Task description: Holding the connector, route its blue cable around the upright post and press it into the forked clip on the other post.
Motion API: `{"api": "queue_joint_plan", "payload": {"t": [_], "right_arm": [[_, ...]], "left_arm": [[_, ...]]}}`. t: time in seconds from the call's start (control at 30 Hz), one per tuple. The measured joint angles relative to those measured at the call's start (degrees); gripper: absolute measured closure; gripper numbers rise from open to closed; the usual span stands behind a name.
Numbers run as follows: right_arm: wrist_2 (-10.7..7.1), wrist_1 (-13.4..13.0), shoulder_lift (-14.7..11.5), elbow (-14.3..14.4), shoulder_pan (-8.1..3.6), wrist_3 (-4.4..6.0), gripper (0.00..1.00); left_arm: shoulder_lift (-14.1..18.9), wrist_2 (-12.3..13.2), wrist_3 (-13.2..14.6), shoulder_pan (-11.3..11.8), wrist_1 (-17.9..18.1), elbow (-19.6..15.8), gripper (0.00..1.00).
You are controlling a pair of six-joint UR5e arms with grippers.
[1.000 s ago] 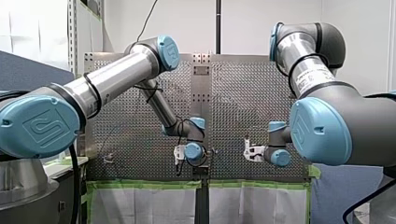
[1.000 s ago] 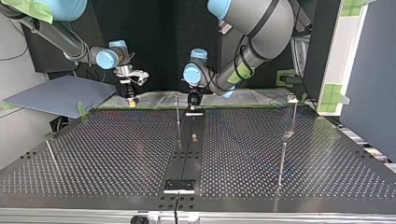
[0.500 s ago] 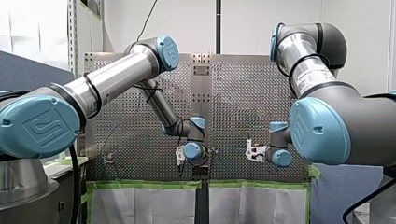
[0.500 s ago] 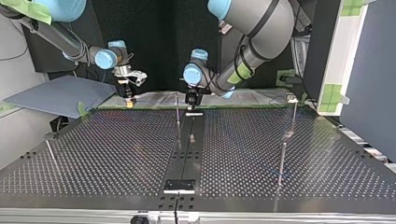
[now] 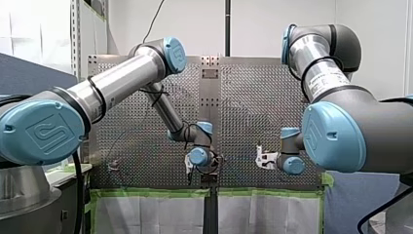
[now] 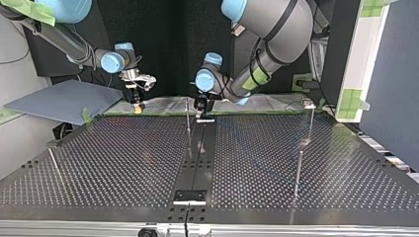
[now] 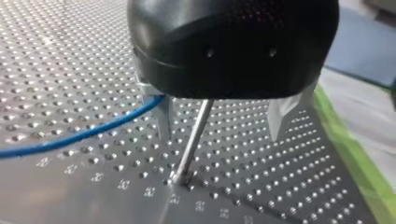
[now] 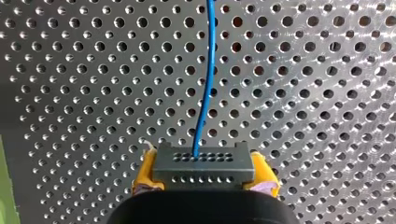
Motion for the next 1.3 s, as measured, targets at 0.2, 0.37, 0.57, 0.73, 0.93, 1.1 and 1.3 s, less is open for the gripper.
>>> {"api": "queue_joint_plan", "payload": {"t": [0.2, 0.37, 0.57, 0.73, 0.93, 1.1, 1.3], "right_arm": [[0.0, 0.04, 0.06, 0.0, -0.09, 0.02, 1.0], [-0.01, 0.08, 0.07, 0.0, -0.11, 0.02, 1.0], [-0.06, 0.22, 0.14, 0.02, -0.05, 0.02, 1.0], [-0.09, 0.32, 0.15, 0.01, -0.01, 0.02, 1.0], [-0.08, 0.34, 0.16, -0.01, 0.03, 0.02, 1.0], [-0.08, 0.21, 0.16, 0.0, 0.05, 0.02, 1.0], [-0.09, 0.21, 0.23, -0.01, 0.03, 0.02, 1.0]], "left_arm": [[1.33, 0.48, 1.32, 0.04, -2.89, -1.52, 0.0], [2.69, 0.78, 2.14, 0.08, -3.87, -3.44, 0.0], [4.42, 1.59, 3.04, -0.08, -2.25, -6.51, 0.0], [4.65, 3.28, 3.35, -0.21, -1.16, -7.16, 0.0], [4.78, 5.28, 3.35, -0.1, -0.54, -7.18, 0.0], [5.42, 7.44, 3.32, 0.2, -0.31, -7.22, 0.0], [5.94, 9.93, 3.35, -0.11, -0.19, -7.59, 0.0]]}}
